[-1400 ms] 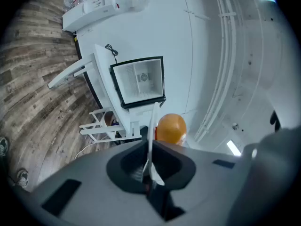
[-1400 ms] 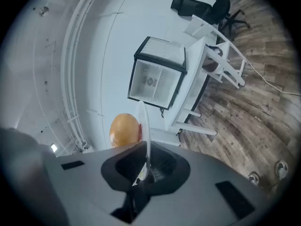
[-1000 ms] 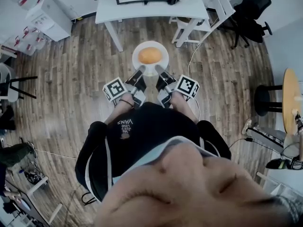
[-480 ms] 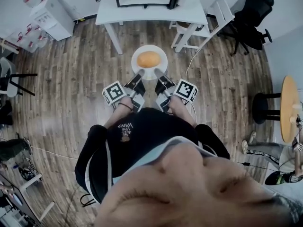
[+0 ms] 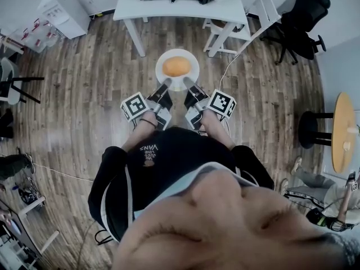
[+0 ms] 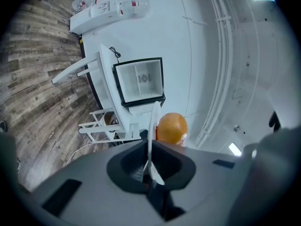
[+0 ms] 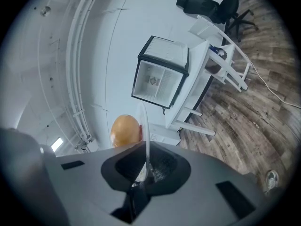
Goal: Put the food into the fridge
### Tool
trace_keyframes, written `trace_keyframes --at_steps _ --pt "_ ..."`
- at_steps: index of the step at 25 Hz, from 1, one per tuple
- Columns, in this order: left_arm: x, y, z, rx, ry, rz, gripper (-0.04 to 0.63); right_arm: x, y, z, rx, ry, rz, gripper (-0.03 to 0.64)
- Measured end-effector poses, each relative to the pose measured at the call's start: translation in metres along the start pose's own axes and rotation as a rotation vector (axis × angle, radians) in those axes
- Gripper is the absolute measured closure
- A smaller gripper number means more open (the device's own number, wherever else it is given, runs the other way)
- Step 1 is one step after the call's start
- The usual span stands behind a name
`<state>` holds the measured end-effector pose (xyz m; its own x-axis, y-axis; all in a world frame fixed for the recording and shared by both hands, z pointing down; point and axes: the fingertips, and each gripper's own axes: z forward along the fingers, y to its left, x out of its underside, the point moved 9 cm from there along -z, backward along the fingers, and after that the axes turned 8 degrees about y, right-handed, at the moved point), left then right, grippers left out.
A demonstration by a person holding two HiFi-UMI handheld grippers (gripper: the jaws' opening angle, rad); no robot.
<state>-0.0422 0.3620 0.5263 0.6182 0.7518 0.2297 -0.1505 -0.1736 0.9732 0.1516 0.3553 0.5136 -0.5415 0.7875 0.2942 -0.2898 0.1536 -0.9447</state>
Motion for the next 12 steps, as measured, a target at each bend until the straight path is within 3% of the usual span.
trace_keyframes --at_steps 6,12 --pt "-0.003 0.007 0.000 0.003 -0.005 -0.013 0.566 0.000 -0.003 0.007 -0.013 -0.001 0.006 0.588" --pt "-0.034 0.014 0.014 0.027 0.012 -0.027 0.566 -0.018 -0.002 0.031 0.020 -0.022 -0.003 0.588"
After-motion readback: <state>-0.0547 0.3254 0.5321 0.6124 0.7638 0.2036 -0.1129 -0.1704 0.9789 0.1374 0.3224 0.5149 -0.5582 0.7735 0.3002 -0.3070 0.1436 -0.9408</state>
